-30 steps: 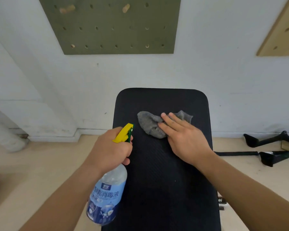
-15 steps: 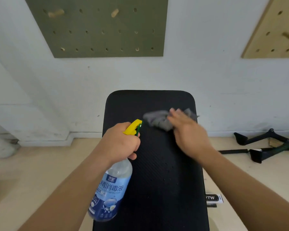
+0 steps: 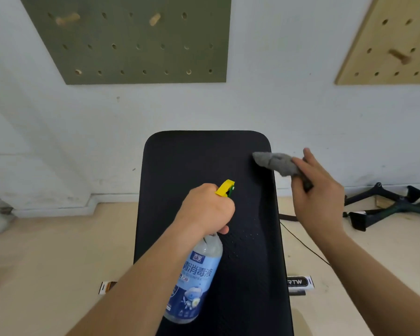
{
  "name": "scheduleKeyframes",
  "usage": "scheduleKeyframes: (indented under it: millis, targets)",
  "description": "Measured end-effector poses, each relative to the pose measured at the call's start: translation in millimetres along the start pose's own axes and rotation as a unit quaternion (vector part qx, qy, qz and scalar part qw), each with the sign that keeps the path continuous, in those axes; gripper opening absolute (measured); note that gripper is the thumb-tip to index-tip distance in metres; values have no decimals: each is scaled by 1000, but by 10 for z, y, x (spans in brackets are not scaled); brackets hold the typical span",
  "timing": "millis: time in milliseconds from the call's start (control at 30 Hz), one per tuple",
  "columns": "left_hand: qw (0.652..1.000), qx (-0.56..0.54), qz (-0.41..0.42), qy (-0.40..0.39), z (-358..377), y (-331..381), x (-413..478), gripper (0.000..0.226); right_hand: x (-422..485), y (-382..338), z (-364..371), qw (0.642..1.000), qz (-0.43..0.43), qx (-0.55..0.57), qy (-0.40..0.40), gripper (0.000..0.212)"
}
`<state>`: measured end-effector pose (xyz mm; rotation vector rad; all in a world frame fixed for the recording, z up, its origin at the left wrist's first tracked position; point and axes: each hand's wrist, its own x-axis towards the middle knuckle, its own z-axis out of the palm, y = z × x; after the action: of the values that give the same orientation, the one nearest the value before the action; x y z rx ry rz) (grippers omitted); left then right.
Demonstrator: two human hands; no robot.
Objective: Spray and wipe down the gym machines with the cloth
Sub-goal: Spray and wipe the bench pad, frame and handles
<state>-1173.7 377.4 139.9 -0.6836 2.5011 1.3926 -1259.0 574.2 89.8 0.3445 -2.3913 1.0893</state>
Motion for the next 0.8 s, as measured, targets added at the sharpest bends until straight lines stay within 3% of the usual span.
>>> scheduleKeyframes:
  millis: [133,233,367,467,533,600,700,800]
  targets:
    - [999,37,-7,-4,41,17,-50,5,443,-140,154,997,-54,-21,-46,35]
    - [1000,26,-13,12,-7,-47,-78,5,598,-188,488,979,-107,-79,-152,40]
    - [999,-10,-6,42,-146,-130,-88,15,-101,-82,683,957,-200,-118,-175,39]
    - [998,-20,4,62,-260,-166,-90,14,-941,5,507,904,-337,-103,-242,42]
    - [998,-12,9,67,-295,-175,-100,15,-881,91,432,870,-392,-116,-276,43]
    - [997,-10,8,73,-303,-181,-114,15,-404,85,500,894,-356,-134,-238,47]
    - [997,-12,-8,78,-305,-217,-145,19,333,-59,638,949,-188,-173,-186,41]
    - [996,-34,-23,73,-312,-282,-160,22,161,-137,745,955,-194,-167,-147,37]
